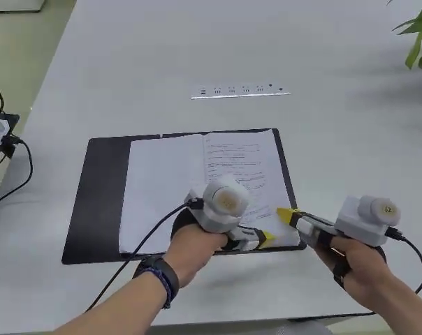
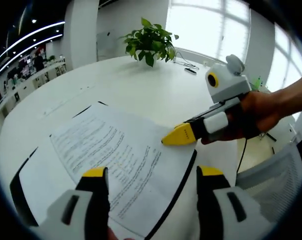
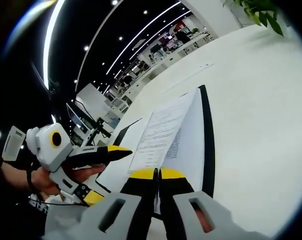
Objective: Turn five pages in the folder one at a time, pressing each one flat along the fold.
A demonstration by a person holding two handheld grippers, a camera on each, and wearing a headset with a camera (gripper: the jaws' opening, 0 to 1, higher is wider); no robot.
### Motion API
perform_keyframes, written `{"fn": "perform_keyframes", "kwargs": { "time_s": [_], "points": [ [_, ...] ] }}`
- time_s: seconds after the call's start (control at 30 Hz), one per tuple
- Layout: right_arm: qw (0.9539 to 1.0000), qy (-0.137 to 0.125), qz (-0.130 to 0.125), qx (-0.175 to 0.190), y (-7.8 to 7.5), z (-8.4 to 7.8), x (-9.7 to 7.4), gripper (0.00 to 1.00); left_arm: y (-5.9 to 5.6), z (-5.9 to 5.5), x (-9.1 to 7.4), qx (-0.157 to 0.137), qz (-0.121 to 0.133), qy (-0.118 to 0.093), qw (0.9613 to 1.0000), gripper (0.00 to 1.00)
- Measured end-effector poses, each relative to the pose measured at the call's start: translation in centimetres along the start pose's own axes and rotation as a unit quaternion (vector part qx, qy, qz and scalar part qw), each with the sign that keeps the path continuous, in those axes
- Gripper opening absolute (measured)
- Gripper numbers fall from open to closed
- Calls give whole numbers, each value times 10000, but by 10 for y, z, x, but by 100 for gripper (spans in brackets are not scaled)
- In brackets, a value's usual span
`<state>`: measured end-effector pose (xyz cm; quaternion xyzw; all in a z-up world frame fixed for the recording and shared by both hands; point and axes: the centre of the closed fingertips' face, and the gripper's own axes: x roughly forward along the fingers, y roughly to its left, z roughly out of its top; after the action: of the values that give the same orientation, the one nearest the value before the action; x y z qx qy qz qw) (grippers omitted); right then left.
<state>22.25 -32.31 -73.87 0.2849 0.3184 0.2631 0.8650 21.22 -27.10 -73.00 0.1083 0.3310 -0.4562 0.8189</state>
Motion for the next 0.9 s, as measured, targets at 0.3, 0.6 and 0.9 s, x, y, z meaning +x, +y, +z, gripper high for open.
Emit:
{"fn": "perform_keyframes", "kwargs": {
  "time_s": [0.3, 0.6, 0.9],
  "points": [
    [9999, -154, 45, 15, 17, 9, 5, 0, 21, -5, -44, -546, 457, -396, 9967, 71],
    [9995, -251, 167, 51, 37, 13, 17, 0, 35, -14, -79, -497, 740, -469, 9949, 71],
    [9991, -261, 330, -31, 62, 14, 29, 0, 41, -22, -108, -643, 959, -631, 9913, 71]
  ]
}}
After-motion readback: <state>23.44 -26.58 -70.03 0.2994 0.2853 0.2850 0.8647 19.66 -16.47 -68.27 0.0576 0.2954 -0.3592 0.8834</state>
